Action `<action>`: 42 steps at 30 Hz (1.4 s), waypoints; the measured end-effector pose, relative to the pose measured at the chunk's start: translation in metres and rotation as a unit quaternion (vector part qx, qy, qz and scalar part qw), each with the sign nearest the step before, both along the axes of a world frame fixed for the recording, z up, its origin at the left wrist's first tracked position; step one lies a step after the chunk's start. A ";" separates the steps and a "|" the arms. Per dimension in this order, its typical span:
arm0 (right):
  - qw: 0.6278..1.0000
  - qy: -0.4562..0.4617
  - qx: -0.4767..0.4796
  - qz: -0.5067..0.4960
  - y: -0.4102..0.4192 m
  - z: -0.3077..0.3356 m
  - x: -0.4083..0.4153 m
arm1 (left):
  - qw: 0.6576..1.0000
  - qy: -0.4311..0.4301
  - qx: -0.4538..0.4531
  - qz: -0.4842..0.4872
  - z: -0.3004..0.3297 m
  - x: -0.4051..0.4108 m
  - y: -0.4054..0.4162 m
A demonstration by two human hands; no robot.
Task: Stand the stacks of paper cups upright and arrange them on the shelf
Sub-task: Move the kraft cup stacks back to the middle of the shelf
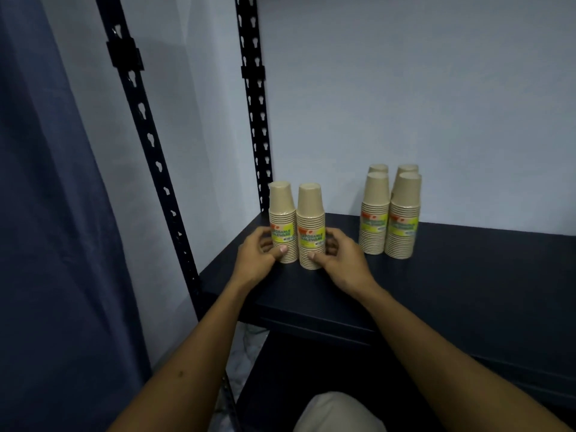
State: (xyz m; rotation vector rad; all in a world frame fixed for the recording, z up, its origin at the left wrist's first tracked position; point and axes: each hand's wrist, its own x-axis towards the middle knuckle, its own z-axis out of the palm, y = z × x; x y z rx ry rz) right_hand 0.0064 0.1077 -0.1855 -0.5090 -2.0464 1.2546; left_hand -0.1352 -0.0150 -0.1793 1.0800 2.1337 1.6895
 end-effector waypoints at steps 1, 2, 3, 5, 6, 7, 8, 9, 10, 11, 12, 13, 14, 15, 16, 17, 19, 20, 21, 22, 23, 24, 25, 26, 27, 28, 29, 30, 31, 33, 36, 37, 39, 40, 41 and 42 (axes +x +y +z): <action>1.000 -0.002 0.004 -0.004 -0.001 0.000 0.008 | 1.000 -0.001 0.000 0.007 -0.001 0.005 0.001; 1.000 -0.003 0.009 -0.008 -0.002 0.000 0.016 | 1.000 -0.001 0.002 0.016 -0.001 0.010 0.002; 1.000 -0.004 0.013 -0.013 -0.002 0.001 0.024 | 1.000 0.000 0.003 0.024 -0.002 0.015 0.004; 1.000 -0.006 0.015 -0.024 0.002 0.001 0.039 | 1.000 0.002 0.004 0.029 -0.002 0.024 0.008; 0.999 -0.009 0.016 -0.031 0.004 0.002 0.046 | 1.000 0.000 0.005 0.025 -0.002 0.029 0.010; 0.999 -0.012 0.017 -0.040 0.006 0.003 0.053 | 1.000 -0.003 0.005 0.016 -0.002 0.034 0.013; 0.999 -0.012 0.019 -0.048 0.008 0.004 0.060 | 1.000 -0.007 0.005 0.004 -0.002 0.039 0.016; 0.998 -0.012 0.024 -0.057 0.010 0.005 0.067 | 1.000 -0.009 0.005 -0.011 -0.002 0.045 0.019; 0.997 -0.012 0.030 -0.066 0.012 0.005 0.074 | 1.000 -0.011 0.004 -0.026 -0.002 0.051 0.023; 0.996 -0.016 0.036 -0.075 0.014 0.005 0.082 | 0.999 -0.013 0.005 -0.041 -0.002 0.058 0.027; 0.995 -0.019 0.044 -0.086 0.016 0.005 0.089 | 0.998 -0.015 0.007 -0.054 -0.003 0.064 0.032; 0.994 -0.022 0.051 -0.096 0.018 0.005 0.096 | 0.998 -0.014 0.008 -0.066 -0.004 0.071 0.036; 0.992 -0.025 0.058 -0.106 0.021 0.005 0.103 | 0.997 -0.013 0.008 -0.075 -0.005 0.078 0.040; 0.991 -0.029 0.064 -0.113 0.024 0.005 0.109 | 0.997 -0.014 0.009 -0.081 -0.005 0.084 0.045; 0.990 -0.032 0.067 -0.118 0.027 0.005 0.115 | 0.996 -0.016 0.010 -0.085 -0.005 0.090 0.049; 0.990 -0.034 0.068 -0.121 0.029 0.006 0.121 | 0.996 -0.018 0.011 -0.087 -0.005 0.096 0.053; 0.989 -0.038 0.072 -0.126 0.034 0.007 0.131 | 0.996 -0.020 0.013 -0.088 -0.004 0.106 0.060; 0.988 -0.040 0.072 -0.129 0.036 0.007 0.135 | 0.996 -0.021 0.015 -0.088 -0.003 0.112 0.063; 0.988 -0.043 0.072 -0.132 0.039 0.007 0.139 | 0.996 -0.020 0.017 -0.086 -0.003 0.117 0.067; 0.987 -0.045 0.071 -0.136 0.041 0.007 0.142 | 0.996 -0.019 0.019 -0.082 -0.002 0.122 0.069; 0.987 -0.046 0.070 -0.140 0.043 0.007 0.145 | 0.997 -0.017 0.020 -0.076 -0.001 0.127 0.072; 0.986 -0.047 0.069 -0.143 0.045 0.007 0.147 | 0.997 -0.013 0.021 -0.069 -0.001 0.130 0.074; 0.986 -0.047 0.068 -0.145 0.046 0.007 0.148 | 0.998 -0.007 0.020 -0.061 0.000 0.132 0.076; 0.986 -0.045 0.067 -0.147 0.047 0.007 0.148 | 0.998 0.000 0.018 -0.054 0.000 0.133 0.078; 0.986 -0.042 0.065 -0.149 0.048 0.007 0.147 | 0.999 0.007 0.015 -0.049 0.001 0.134 0.079; 0.986 -0.040 0.061 -0.150 0.048 0.007 0.146 | 0.999 0.014 0.012 -0.045 0.001 0.134 0.080; 0.986 -0.037 0.057 -0.151 0.049 0.007 0.145 | 0.999 0.019 0.009 -0.043 0.002 0.134 0.081; 0.986 -0.035 0.054 -0.152 0.050 0.007 0.144 | 0.999 0.023 0.007 -0.041 0.002 0.134 0.081; 0.986 -0.033 0.054 -0.153 0.050 0.007 0.143 | 0.999 0.027 0.006 -0.040 0.002 0.134 0.081; 0.986 -0.031 0.054 -0.155 0.052 0.006 0.142 | 0.999 0.034 0.006 -0.041 0.001 0.134 0.081; 0.988 -0.030 0.041 -0.147 0.052 0.005 0.144 | 0.998 0.034 -0.006 -0.048 0.000 0.132 0.080; 0.989 -0.032 0.036 -0.143 0.052 0.004 0.145 | 0.998 0.029 -0.015 -0.055 -0.001 0.132 0.079; 0.989 -0.036 0.024 -0.138 0.053 0.003 0.146 | 0.997 0.024 -0.032 -0.069 -0.004 0.131 0.078; 0.990 -0.038 0.019 -0.137 0.053 0.003 0.146 | 0.996 0.026 -0.038 -0.071 -0.005 0.131 0.078; 0.990 -0.039 0.014 -0.137 0.053 0.003 0.147 | 0.996 0.030 -0.043 -0.070 -0.005 0.131 0.077; 0.990 -0.040 0.010 -0.137 0.053 0.003 0.147 | 0.996 0.034 -0.047 -0.066 -0.005 0.131 0.078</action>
